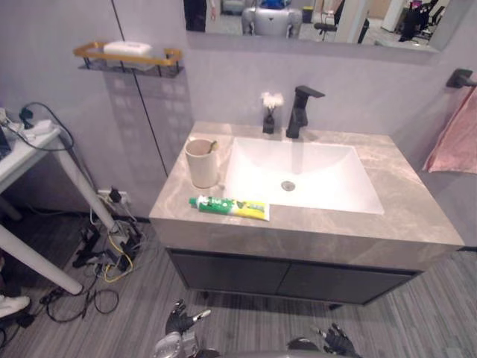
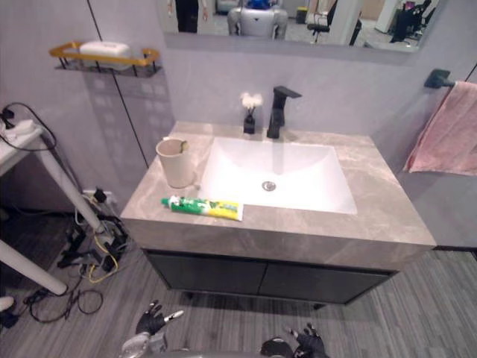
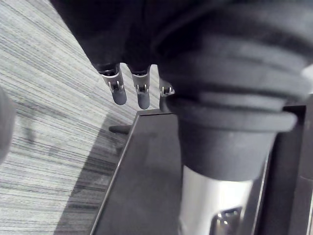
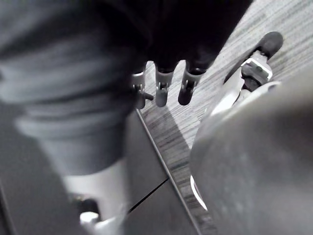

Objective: Organize washtable

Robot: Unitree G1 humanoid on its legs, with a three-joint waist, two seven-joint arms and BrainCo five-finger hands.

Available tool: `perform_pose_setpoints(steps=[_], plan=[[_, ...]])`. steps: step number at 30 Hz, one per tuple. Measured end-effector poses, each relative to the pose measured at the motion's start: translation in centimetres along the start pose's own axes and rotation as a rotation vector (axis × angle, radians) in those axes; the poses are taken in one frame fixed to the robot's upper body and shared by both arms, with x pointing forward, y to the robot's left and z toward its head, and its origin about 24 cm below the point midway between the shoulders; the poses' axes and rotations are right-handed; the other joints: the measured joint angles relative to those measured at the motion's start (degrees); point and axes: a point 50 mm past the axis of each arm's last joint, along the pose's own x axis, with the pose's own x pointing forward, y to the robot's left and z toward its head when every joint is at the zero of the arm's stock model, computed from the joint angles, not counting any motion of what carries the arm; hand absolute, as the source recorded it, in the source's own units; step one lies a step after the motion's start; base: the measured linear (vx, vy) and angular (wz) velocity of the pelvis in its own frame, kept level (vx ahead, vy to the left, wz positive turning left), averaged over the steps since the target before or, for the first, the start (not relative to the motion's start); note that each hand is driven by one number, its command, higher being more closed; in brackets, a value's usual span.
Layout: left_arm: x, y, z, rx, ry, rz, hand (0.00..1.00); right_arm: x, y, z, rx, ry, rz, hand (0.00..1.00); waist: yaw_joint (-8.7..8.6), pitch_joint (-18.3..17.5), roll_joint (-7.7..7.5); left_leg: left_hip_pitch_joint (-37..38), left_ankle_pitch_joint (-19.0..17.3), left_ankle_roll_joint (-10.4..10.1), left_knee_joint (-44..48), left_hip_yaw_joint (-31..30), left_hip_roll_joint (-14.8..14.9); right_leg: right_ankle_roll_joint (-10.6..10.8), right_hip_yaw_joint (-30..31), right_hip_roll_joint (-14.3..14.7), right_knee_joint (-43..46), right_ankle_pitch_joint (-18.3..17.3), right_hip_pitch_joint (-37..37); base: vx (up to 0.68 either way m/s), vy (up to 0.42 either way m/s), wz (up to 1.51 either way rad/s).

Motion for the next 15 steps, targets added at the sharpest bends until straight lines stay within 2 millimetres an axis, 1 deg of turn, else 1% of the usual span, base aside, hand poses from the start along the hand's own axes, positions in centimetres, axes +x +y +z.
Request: perform_pose_setpoints(steps=[1,2,3,4,5,6,7,8,9,10,11,12,13,14,15], plan=[[0.0,-0.1,0.0,-0.003,0.0,-0.002,0.0,0.0,0.0,0.0,0.001,-0.002,0.001,0.0,-0.12,0.04,0.01,0.5,-0.11,0.24,-0.26,-0.02,-0.28,-0.08,-1.86,0.14,1.65,0.05,-0.39,0.05,0.005,0.14],[0.0,-0.4,-0.1,-0.012,0.002,-0.007,0.0,0.0,-0.2,0.2,0.008,-0.007,-0.004,0.0,-0.06,0.24,0.36,1.29,-0.77,1.42,-0.45,-0.16,-0.39,-1.78,-5.06,0.32,3.2,0.49,-0.9,0.08,-0.029,0.02],[-0.2,-0.7,-0.4,-0.022,0.012,-0.011,0.0,0.0,-0.5,0.2,0.025,-0.011,-0.014,0.0,0.32,0.44,0.44,1.9,-1.61,1.92,-0.81,-0.38,-0.1,-1.68,-6.12,0.3,3.39,-0.24,-0.93,0.12,-0.069,-0.06],[-0.2,-0.7,-0.4,-0.029,0.013,-0.011,0.0,0.0,-0.5,0.3,0.032,-0.017,-0.016,0.0,0.59,0.48,0.59,2.43,-1.85,2.07,-1.34,-0.49,0.07,-1.29,-6.62,0.39,3.35,-1.82,-0.95,0.16,-0.129,-0.13],[-0.2,-0.8,-0.4,-0.032,0.013,-0.012,0.0,0.0,-0.7,0.4,0.035,-0.021,-0.014,0.0,0.79,0.54,0.95,3.28,-2.04,1.74,-2.18,-0.73,1.19,-0.21,-9.09,1.27,1.64,-6.3,-1.09,0.21,-0.199,-0.11],[-0.1,-0.8,-0.2,-0.033,0.008,-0.013,0.0,0.0,-0.7,0.6,0.045,-0.029,-0.014,0.0,0.74,0.68,1.53,3.55,-2.44,0.99,-2.7,-1.23,2.91,0.7,-12.27,2.46,-1.79,-9.92,-1.43,0.2,-0.206,-0.07],[0.0,-0.9,-0.1,-0.033,0.004,-0.015,0.0,0.0,-0.7,0.6,0.054,-0.031,-0.017,0.0,0.79,0.61,1.94,3.93,-2.53,0.81,-3.36,-1.7,3.47,1.23,-13.95,3.1,-3.75,-11.06,-1.7,0.25,-0.24,0.05],[0.2,-1.1,0.2,-0.038,-0.001,-0.019,0.0,0.1,-0.5,0.9,0.072,-0.038,-0.014,0.0,0.81,1.43,1.5,5.5,-2.49,0.33,-5.24,-2.18,4.65,0.52,-18.31,3.65,-9.28,-11.97,-1.72,0.23,-0.208,0.13],[0.3,-1.2,0.2,-0.039,0.004,-0.022,0.0,0.1,-0.5,0.8,0.071,-0.034,-0.015,0.0,0.86,1.55,1.12,6.1,-2.25,-0.58,-6.25,-2.58,4.8,0.25,-20.18,3.54,-13.51,-11.68,-1.34,0.32,-0.275,0.52],[0.3,-1.5,-0.1,-0.038,0.027,-0.029,0.0,0.0,-0.9,0.5,0.09,-0.024,-0.032,0.0,0.01,2.23,1.16,7.94,-2.03,-2.7,-7.77,-4.46,5.13,-3.31,-25.29,2.72,-20.89,-11.56,2.56,0.27,-0.214,0.66],[0.2,-1.7,-0.5,-0.025,0.046,-0.047,0.0,0.1,-1.1,0.7,0.087,-0.03,-0.044,0.0,-0.3,1.94,1.21,8.65,-0.9,-3.58,-8.21,-4.97,5.84,-3.72,-26.27,3.3,-21.93,-11.81,4.07,0.46,-0.317,0.81],[0.2,-1.6,-0.5,-0.023,0.048,-0.055,0.0,0.1,-1.2,0.8,0.08,-0.028,-0.053,0.0,-0.37,1.97,1.82,8.56,1.26,-4.81,-6.31,-4.84,6.56,-4.38,-27.89,3.55,-23.5,-12.28,5.74,0.41,-0.254,0.66],[0.2,-1.9,-0.4,-0.036,0.043,-0.055,0.0,0.2,-0.9,1.3,0.064,-0.041,-0.042,0.0,-0.91,2.21,3.2,4.3,2.6,-7.13,2.19,-5.09,8.37,-4.75,-29.88,4.48,-26.24,-12.53,8.2,0.47,-0.305,0.59],[0.3,-1.8,-0.1,-0.043,0.035,-0.051,0.0,0.3,-0.8,1.5,0.059,-0.046,-0.042,0.0,-0.9,2.6,3.91,1.33,3.98,-8.86,9.07,-5.6,9.37,-4.85,-30.39,5.24,-27.61,-12.59,9.58,0.34,-0.207,0.29],[0.3,-1.4,0.2,-0.064,0.021,-0.032,0.0,0.3,-1.4,1.1,0.117,0.001,-0.091,0.0,0.06,3.07,4.61,-4.34,9.93,-13.1,21.88,-6.52,11.2,-5.34,-30.13,6.63,-30.01,-12.42,12.24,0.32,-0.161,-0.15]])
